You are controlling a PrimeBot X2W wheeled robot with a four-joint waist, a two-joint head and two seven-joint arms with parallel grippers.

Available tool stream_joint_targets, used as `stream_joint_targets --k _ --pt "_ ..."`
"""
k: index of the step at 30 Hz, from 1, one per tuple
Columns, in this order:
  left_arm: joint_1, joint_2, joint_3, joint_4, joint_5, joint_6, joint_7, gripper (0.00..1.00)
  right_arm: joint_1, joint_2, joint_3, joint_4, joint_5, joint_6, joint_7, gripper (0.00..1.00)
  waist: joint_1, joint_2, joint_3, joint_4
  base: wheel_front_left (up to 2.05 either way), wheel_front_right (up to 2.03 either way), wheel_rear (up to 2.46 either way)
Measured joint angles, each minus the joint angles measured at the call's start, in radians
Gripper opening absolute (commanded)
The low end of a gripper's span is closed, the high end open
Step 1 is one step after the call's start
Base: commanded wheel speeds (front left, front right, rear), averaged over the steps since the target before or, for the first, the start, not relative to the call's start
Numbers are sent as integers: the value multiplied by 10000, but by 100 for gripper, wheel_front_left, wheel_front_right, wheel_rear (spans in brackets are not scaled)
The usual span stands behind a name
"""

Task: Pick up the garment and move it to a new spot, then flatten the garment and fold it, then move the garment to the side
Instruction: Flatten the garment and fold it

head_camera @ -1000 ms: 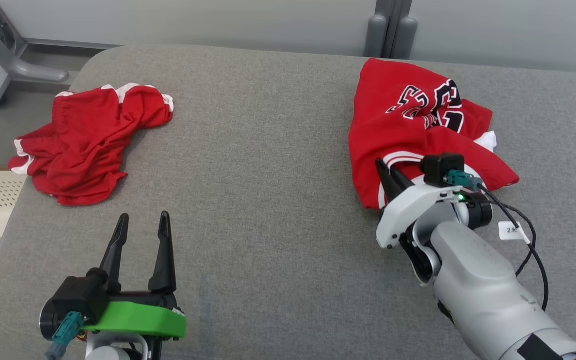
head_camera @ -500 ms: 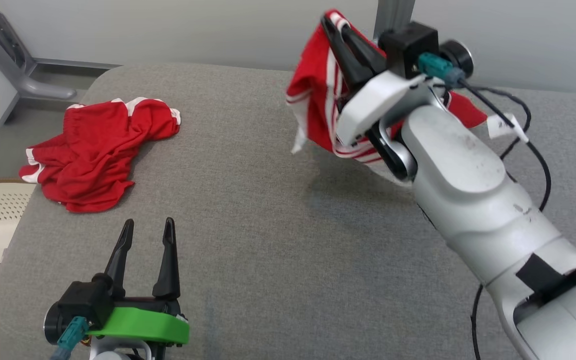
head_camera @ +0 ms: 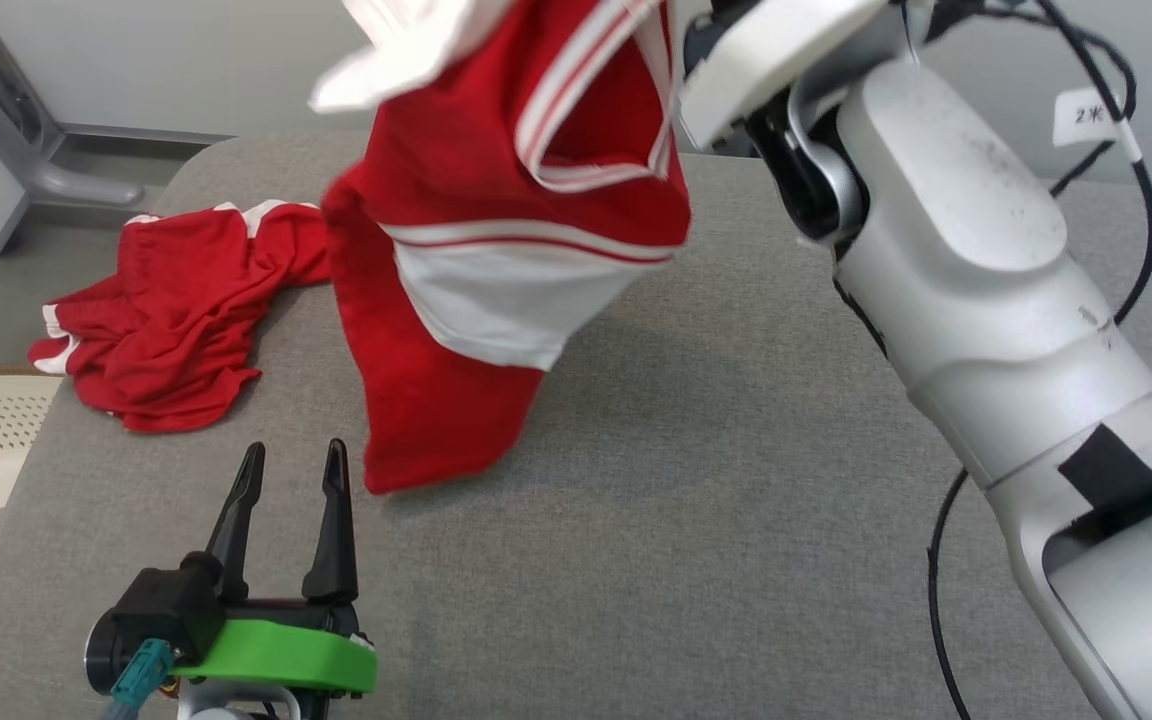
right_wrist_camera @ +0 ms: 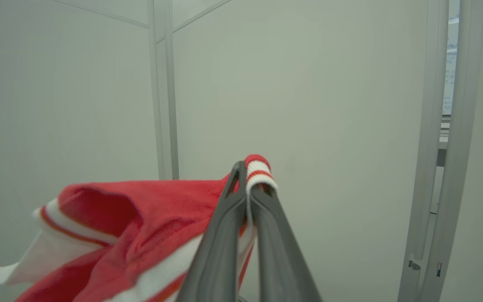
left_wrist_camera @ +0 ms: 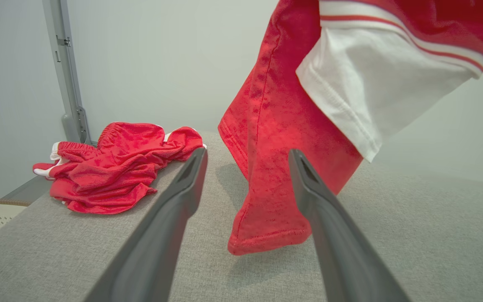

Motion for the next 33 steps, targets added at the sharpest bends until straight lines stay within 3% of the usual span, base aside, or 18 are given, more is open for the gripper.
stream_joint_targets --k 7,17,18,19,25,33 --pt "-35 -4 -125 -102 0 0 0 100 1719 -690 -1308 1649 -598 0 -2 0 0 0 166 -393 0 0 0" --pt "-90 -8 -44 -123 15 -40 0 100 3847 -1521 -4610 1854 -1904 0 -2 0 0 0 343 -843 0 0 0" --pt "-93 -10 -48 -119 15 -40 0 100 3981 -1526 -4857 1822 -2033 0 0 27 0 0 354 -878 0 0 0" --pt "-101 -10 -42 -109 15 -40 0 100 4132 -1534 -5187 1785 -2232 0 0 100 0 0 365 -923 0 0 0" --pt "-185 -12 -67 -4 15 -44 0 100 4891 -1269 -6374 1639 -2894 0 0 100 0 0 327 -1121 0 0 0" --pt "-82 -12 -82 -4 17 -50 0 100 5731 -765 -5992 972 -2953 0 614 100 0 0 78 -1248 0 0 0"
